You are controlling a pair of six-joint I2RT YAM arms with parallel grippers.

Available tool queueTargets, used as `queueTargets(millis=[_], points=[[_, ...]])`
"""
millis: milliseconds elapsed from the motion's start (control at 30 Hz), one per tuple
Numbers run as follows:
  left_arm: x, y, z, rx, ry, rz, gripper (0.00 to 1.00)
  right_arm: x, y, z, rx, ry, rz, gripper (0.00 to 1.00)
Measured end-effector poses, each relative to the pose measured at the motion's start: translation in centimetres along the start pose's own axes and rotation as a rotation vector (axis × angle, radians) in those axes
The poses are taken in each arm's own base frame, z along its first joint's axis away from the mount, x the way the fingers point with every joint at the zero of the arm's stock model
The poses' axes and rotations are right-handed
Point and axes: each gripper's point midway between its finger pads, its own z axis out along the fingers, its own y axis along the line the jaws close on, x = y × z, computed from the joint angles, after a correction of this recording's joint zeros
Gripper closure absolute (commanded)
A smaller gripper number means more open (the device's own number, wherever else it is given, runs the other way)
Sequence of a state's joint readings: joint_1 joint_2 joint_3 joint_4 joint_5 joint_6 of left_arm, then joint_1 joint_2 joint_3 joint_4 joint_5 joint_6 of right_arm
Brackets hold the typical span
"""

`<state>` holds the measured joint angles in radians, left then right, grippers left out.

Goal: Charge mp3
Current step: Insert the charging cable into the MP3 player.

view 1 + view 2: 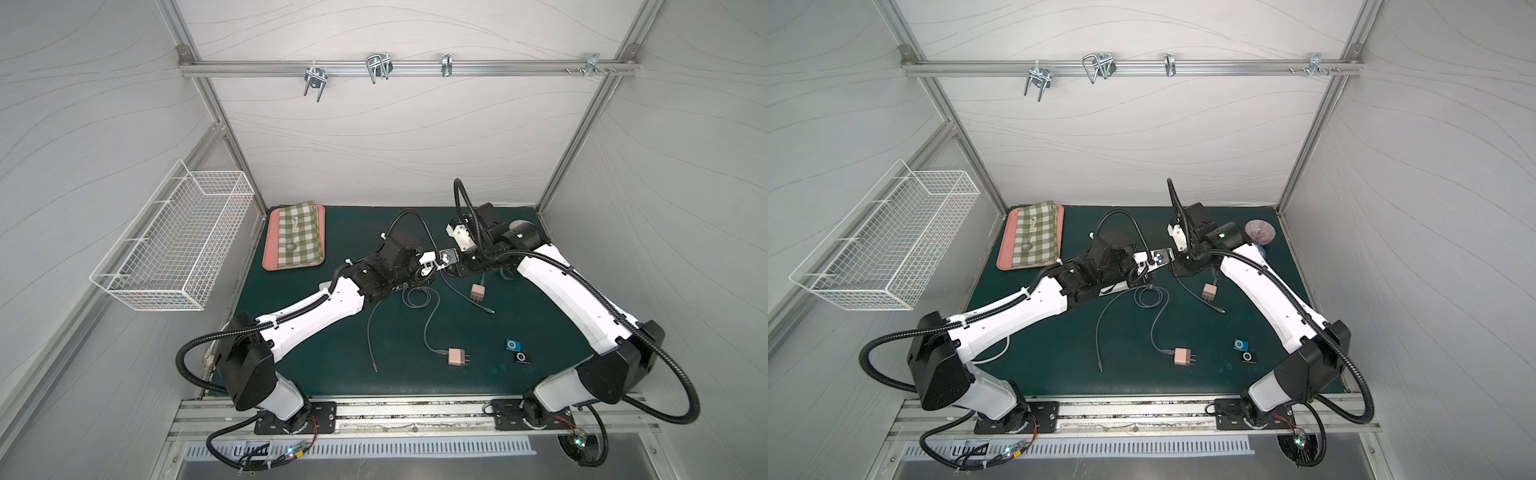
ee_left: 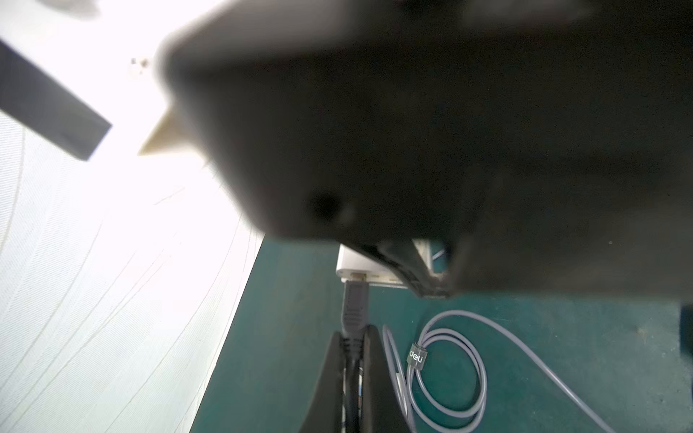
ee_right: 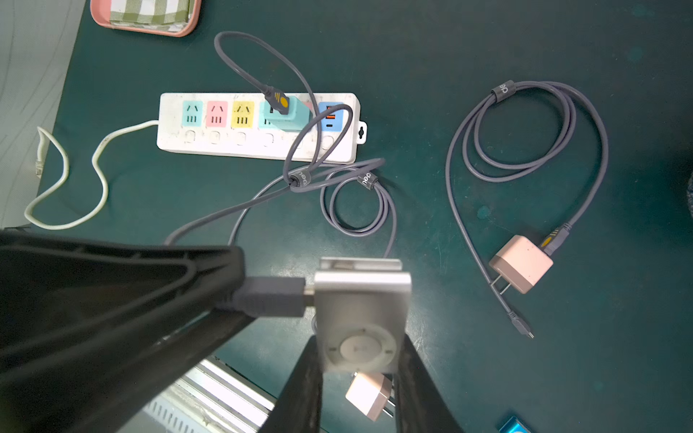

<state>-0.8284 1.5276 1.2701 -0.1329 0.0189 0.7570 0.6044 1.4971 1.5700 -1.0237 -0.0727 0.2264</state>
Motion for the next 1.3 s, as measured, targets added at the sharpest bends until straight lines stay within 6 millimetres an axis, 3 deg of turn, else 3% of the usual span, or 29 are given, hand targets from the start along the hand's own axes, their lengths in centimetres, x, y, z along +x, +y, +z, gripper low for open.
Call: queueTargets(millis=[500, 1200, 1300], points=[[1.0, -0.9, 0.4, 0.041, 0.031, -0.023, 1.0, 0.9, 0.3, 1.8, -0.053, -0.006, 0.001, 0.74], [1.4, -1.6, 0.9, 0.079, -0.022, -0.021, 1.0, 1.6, -0.1, 2.1, -0.132, -0.064, 0.0, 0.75], [1.3, -0.7, 1.0, 0.051, -0.037, -0.04, 0.9, 1.0, -0.9, 1.7, -0.162, -0.072, 0.063, 0.75]])
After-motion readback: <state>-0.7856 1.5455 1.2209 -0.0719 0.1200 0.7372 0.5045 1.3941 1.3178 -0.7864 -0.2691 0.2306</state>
